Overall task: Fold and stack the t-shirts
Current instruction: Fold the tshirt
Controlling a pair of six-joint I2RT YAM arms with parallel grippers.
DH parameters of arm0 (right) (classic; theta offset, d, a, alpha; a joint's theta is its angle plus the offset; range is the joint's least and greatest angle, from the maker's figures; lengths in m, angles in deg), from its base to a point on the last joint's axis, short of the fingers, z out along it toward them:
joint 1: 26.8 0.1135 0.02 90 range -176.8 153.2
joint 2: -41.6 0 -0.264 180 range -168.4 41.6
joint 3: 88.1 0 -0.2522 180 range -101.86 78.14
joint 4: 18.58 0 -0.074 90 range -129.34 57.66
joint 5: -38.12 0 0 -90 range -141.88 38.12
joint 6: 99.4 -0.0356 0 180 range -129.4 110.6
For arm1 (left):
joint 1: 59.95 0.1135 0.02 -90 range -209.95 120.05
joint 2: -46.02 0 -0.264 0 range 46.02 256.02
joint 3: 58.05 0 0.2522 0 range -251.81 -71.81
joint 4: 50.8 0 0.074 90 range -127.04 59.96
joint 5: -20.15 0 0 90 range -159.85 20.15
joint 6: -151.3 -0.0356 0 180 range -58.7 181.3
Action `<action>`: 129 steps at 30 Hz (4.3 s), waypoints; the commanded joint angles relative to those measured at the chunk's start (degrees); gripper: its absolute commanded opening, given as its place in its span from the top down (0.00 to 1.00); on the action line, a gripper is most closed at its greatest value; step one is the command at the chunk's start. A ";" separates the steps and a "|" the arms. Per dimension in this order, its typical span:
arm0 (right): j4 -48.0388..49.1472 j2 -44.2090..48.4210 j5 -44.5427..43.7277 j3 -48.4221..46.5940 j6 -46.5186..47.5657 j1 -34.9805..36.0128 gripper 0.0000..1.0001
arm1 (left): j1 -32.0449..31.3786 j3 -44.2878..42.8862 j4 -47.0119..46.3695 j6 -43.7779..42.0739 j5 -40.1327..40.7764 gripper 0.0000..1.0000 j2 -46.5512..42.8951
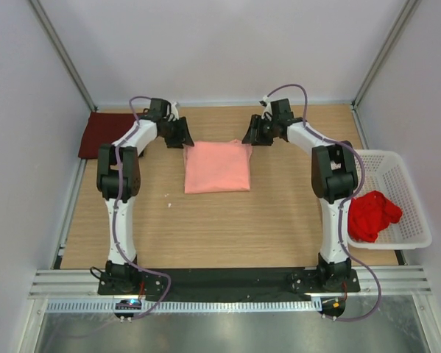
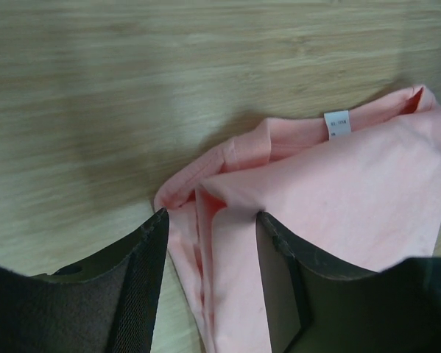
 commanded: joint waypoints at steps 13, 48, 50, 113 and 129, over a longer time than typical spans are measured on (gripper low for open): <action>-0.26 -9.85 5.55 -11.63 1.89 -0.29 0.46 | 0.69 -7.67 1.97 -6.98 -7.18 0.57 3.97; 37.19 -5.98 3.79 1.73 -10.50 1.73 0.98 | 2.00 0.41 -4.89 12.18 13.29 1.00 -3.16; 37.19 -7.12 2.83 0.50 -10.24 1.82 0.98 | 2.36 1.46 -6.63 13.50 15.13 1.00 -3.07; 5.90 7.55 4.13 6.21 -5.93 6.48 0.74 | 4.30 3.56 3.55 14.73 16.81 0.64 -14.39; 6.60 -6.33 21.64 8.84 -1.01 5.43 0.85 | -0.02 17.20 -4.80 19.13 14.88 0.66 -6.86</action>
